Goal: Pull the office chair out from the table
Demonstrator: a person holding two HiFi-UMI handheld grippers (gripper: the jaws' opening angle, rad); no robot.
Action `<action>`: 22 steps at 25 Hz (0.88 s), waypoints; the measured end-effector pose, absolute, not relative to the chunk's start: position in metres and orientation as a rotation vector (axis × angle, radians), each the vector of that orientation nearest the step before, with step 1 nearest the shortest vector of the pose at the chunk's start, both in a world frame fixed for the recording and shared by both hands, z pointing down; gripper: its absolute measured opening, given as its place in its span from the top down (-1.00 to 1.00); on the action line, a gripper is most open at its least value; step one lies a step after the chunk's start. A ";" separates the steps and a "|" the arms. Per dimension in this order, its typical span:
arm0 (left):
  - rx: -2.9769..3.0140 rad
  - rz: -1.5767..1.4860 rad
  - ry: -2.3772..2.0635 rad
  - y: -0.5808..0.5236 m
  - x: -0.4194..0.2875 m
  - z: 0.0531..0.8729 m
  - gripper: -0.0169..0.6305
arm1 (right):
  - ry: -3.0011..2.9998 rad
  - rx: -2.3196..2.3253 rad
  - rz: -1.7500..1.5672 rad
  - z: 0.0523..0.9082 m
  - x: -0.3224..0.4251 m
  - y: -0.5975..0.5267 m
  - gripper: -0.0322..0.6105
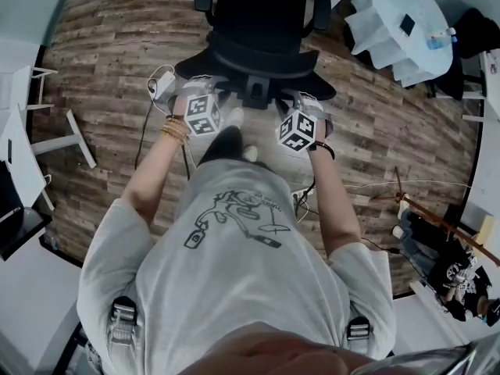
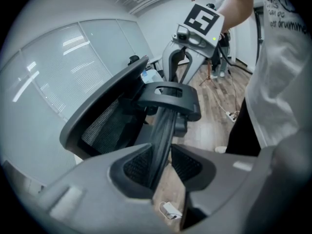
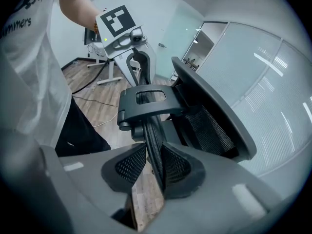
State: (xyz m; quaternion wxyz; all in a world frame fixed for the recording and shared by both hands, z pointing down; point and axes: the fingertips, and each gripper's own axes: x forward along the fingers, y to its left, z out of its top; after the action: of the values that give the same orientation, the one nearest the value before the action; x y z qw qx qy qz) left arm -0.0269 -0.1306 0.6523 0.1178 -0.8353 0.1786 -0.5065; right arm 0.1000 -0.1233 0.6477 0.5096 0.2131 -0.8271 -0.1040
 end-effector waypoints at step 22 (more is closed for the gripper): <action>-2.457 -1.499 0.523 -0.050 -0.029 0.648 0.57 | -2.030 0.440 -0.200 0.643 0.097 -0.040 0.57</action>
State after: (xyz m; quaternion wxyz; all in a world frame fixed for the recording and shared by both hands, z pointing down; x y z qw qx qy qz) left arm -0.0288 -0.0500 0.6478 0.1078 -0.8350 0.1778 -0.5095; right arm 0.0966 -0.0396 0.6425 0.5032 0.1822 -0.8407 -0.0830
